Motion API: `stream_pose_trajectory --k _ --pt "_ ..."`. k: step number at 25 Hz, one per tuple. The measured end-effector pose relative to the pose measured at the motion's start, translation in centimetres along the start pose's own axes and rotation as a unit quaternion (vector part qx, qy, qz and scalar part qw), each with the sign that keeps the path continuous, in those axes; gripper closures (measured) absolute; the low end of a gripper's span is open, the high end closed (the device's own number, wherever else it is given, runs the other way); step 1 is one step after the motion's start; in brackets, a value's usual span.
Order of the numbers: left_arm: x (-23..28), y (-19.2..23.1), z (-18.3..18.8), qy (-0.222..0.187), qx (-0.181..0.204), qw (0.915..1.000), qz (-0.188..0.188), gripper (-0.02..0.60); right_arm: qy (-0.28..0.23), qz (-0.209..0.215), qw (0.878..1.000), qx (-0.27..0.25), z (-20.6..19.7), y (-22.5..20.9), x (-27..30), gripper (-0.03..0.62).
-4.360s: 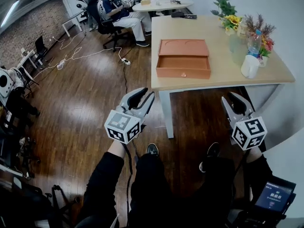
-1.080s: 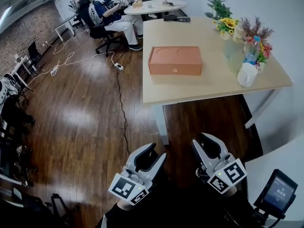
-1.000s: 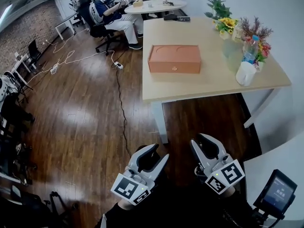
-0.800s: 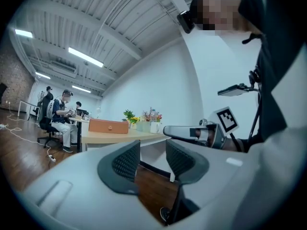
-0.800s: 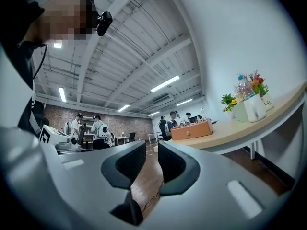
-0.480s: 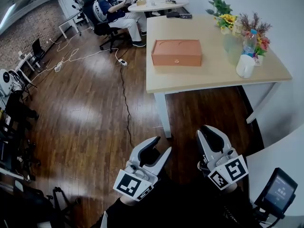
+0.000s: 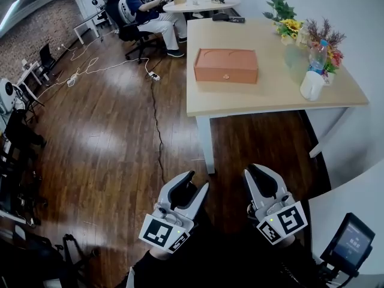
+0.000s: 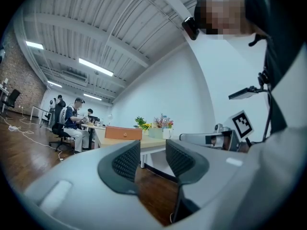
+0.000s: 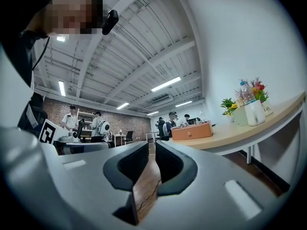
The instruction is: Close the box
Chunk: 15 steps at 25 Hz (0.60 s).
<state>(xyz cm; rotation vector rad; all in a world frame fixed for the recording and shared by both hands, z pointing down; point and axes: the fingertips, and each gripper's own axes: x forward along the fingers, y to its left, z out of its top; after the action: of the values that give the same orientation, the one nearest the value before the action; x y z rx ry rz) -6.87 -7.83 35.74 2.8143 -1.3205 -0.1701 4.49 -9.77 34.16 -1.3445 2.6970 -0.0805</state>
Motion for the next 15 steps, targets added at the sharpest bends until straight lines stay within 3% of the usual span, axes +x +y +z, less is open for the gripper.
stream_pose_trajectory --k 15 --pt "0.3 -1.3 0.0 0.006 0.012 0.9999 -0.011 0.434 -0.011 -0.017 1.0 -0.003 0.5 -0.8 -0.9 0.572"
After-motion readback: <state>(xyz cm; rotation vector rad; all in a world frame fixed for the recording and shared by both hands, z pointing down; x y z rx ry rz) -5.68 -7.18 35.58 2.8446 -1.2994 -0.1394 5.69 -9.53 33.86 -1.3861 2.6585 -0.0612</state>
